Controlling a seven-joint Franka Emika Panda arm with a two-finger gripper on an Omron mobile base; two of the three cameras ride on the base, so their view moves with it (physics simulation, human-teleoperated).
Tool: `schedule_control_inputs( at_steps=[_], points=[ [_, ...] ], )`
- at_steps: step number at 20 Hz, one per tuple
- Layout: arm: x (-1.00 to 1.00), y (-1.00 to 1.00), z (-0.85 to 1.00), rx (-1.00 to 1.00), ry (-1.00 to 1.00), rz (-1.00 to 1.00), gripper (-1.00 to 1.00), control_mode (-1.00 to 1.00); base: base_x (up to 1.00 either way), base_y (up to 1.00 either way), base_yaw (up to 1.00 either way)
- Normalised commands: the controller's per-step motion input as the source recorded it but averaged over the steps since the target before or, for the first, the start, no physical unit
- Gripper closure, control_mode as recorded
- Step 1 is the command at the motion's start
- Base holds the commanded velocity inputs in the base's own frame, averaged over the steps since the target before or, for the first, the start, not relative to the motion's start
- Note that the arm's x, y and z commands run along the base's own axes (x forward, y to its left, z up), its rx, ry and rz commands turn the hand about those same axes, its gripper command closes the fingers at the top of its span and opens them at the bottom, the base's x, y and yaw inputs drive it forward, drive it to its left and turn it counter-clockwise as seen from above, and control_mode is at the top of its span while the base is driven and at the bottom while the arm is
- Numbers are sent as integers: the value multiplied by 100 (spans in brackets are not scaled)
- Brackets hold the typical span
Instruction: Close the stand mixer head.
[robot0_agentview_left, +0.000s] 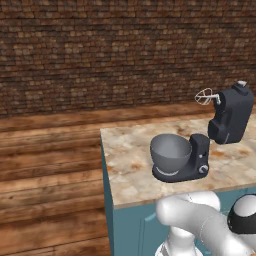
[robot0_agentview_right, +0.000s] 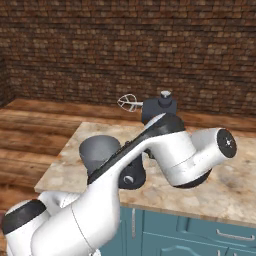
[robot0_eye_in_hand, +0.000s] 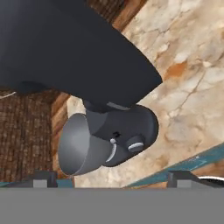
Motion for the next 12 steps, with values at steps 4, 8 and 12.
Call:
schedule_control_inputs(
  at_steps=[4,8,12],
  points=[
    [56,-100,-2,49,-7,-18,-100,-100,0,0,0],
    [100,-80,-29,28,-2,-24,-100,-100,0,0,0],
    [100,-31,-34,18,-1,-16,-100,-100,0,0,0]
  ],
)
